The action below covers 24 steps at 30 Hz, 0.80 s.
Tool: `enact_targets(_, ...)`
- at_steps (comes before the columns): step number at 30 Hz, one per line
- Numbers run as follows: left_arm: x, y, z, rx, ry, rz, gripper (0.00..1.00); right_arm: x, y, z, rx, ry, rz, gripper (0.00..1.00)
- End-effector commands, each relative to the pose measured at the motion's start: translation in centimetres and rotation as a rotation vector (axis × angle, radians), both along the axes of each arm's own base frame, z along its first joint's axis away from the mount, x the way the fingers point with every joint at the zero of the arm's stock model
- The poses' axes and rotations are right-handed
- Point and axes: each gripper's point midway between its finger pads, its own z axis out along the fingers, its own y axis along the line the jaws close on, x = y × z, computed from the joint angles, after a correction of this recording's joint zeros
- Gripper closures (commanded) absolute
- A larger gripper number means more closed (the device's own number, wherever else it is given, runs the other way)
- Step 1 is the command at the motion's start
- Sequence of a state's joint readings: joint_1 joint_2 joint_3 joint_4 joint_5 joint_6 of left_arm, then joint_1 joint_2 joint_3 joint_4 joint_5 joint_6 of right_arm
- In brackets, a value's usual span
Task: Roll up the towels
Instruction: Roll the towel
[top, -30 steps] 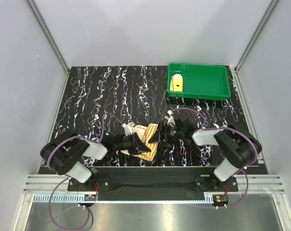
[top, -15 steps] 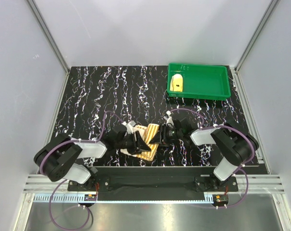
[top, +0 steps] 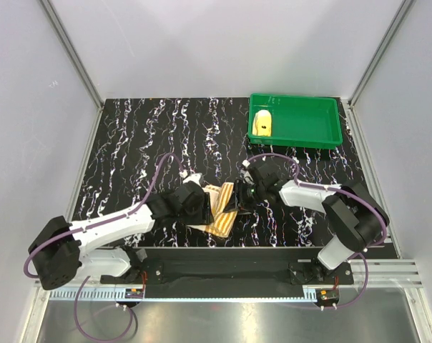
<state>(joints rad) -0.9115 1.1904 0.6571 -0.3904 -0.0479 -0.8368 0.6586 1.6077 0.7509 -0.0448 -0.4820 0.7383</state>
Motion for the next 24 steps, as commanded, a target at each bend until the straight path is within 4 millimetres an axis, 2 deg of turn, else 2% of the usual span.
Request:
enact_targets(1,0.4,2.6,1.2,0.225,-0.143,0.015,0.43,-1.3,-2.1,-1.2,-0.17,0.022,0.04,0.62)
enact_targets(4,0.2,0.9,3.2,0.267,-0.244,-0.025,0.43,-1.9,-2.2,-1.6,-0.22,0.051,0.068,0.62)
enact_targets(6,-0.6,-0.4,3.4,0.313,-0.297,-0.078,0.43,-2.4,-2.1,-2.0,-0.25,0.075,0.084,0.62)
enact_targets(7,-0.7,-1.6,4.4,0.302,-0.328,-0.097,0.42,-2.5,-2.0,-2.0,-0.26,0.08,0.093,0.62)
enact_targets(9,-1.6,-3.0,4.5,0.34,-0.374,-0.153,0.42,-2.8,-1.9,-2.4,-0.28,0.091,0.106,0.62)
enact_targets(10,-1.8,-4.0,5.3,0.334,-0.398,-0.172,0.41,-3.0,-1.9,-2.6,-0.286,0.097,0.111,0.62)
enact_targets(15,-3.5,-7.2,4.7,0.387,-0.456,-0.298,0.39,-3.2,-1.7,-2.8,-0.313,0.116,0.124,0.63)
enact_targets(19,-3.8,-8.0,3.4,0.474,-0.47,-0.331,0.36,-3.2,-1.6,-2.6,-0.322,0.12,0.134,0.62)
enact_targets(24,-3.2,-6.7,0.9,0.686,-0.48,-0.33,0.33,-3.3,-1.7,-2.4,-0.322,0.117,0.139,0.62)
